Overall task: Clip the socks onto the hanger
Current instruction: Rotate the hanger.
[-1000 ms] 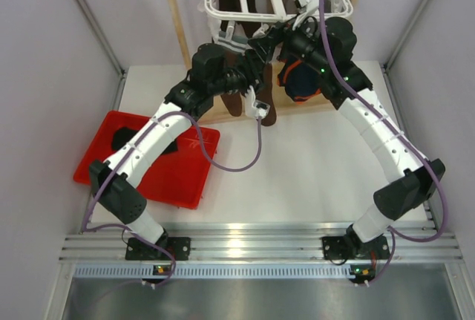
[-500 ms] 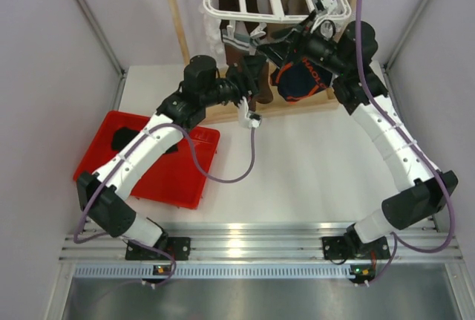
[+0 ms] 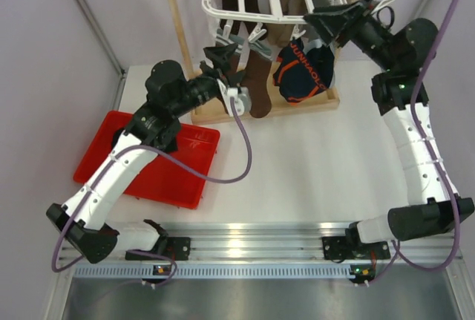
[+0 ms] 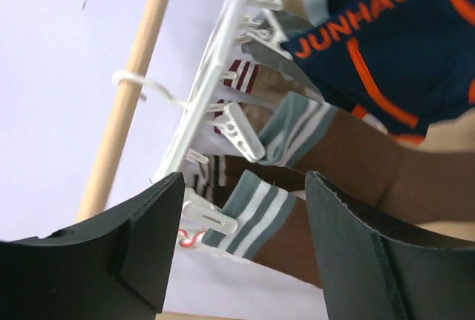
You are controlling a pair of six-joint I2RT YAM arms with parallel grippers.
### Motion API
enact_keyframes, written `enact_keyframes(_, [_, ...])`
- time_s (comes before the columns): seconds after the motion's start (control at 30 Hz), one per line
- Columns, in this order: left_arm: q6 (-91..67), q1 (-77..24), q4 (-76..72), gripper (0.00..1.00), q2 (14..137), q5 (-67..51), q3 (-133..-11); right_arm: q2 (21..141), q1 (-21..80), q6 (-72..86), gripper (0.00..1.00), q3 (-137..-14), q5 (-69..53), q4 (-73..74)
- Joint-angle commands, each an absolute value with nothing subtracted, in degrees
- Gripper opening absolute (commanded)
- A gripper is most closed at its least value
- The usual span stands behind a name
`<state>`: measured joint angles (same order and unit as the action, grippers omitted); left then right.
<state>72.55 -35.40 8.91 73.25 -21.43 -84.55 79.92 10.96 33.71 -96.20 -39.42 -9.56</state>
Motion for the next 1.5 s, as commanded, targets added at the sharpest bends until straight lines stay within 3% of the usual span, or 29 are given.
enact_keyframes(0.0, [40.99,-35.60,0.98,0.70,73.47,-15.57,-90.08,79.89,7.56,36.48,0.55,-102.30,-31.32,-10.82])
enact_keyframes(0.27, [15.50,-35.42,4.12,0.68,83.48,-4.04,-106.50,85.77,3.60,35.59,0.49,-107.22,-18.55,-7.12])
enact_keyframes(0.7, [-1.56,-34.02,7.20,0.68,92.02,3.86,-115.05,98.25,1.32,40.25,0.50,-114.43,-10.99,-8.00])
enact_keyframes(1.23, [-8.44,-23.47,6.59,0.67,99.75,2.99,-120.58,99.50,0.70,53.61,0.42,-109.08,-26.36,-10.02])
enact_keyframes(1.4, [-7.12,-22.50,6.42,0.67,100.90,2.20,-120.94,97.47,0.70,55.45,0.27,-106.35,-29.09,-11.25])
enact_keyframes(1.47, [-7.29,-21.98,6.24,0.67,101.42,1.85,-121.02,96.07,0.70,55.46,0.29,-104.95,-30.66,-14.04])
